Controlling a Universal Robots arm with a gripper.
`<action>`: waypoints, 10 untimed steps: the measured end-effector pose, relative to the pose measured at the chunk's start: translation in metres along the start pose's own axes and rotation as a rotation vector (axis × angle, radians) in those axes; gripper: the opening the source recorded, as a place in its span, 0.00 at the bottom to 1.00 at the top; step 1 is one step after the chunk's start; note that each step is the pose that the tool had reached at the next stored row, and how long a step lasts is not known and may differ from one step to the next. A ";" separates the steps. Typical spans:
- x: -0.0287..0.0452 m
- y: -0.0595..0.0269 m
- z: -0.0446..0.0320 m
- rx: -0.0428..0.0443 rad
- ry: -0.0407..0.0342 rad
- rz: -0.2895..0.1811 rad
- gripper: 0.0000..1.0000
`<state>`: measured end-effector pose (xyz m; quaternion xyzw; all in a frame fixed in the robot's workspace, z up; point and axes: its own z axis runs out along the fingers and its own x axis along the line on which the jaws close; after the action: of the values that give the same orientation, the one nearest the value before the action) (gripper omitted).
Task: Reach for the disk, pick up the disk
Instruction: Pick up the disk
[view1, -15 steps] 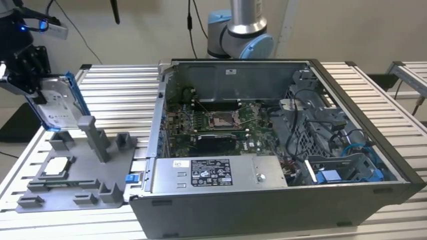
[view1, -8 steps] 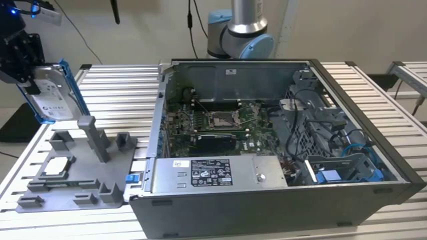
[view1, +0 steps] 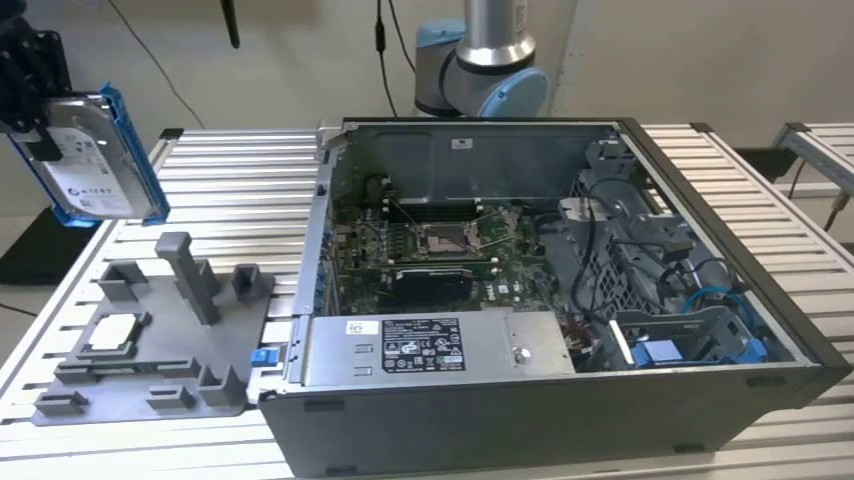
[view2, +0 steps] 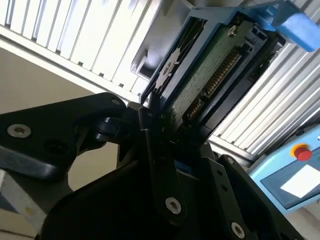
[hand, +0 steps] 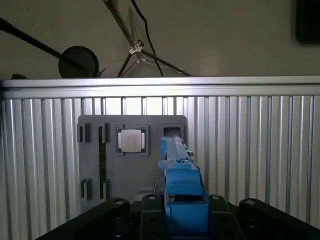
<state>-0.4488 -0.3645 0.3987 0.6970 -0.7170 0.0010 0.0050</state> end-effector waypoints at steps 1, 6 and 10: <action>0.0001 0.0000 -0.0047 0.0000 0.0006 0.000 0.00; 0.0002 0.0002 -0.0264 0.0001 0.0028 0.000 0.00; 0.0004 0.0003 -0.0452 0.0000 0.0033 0.000 0.00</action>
<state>-0.4488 -0.3645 0.4438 0.6970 -0.7171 0.0021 0.0062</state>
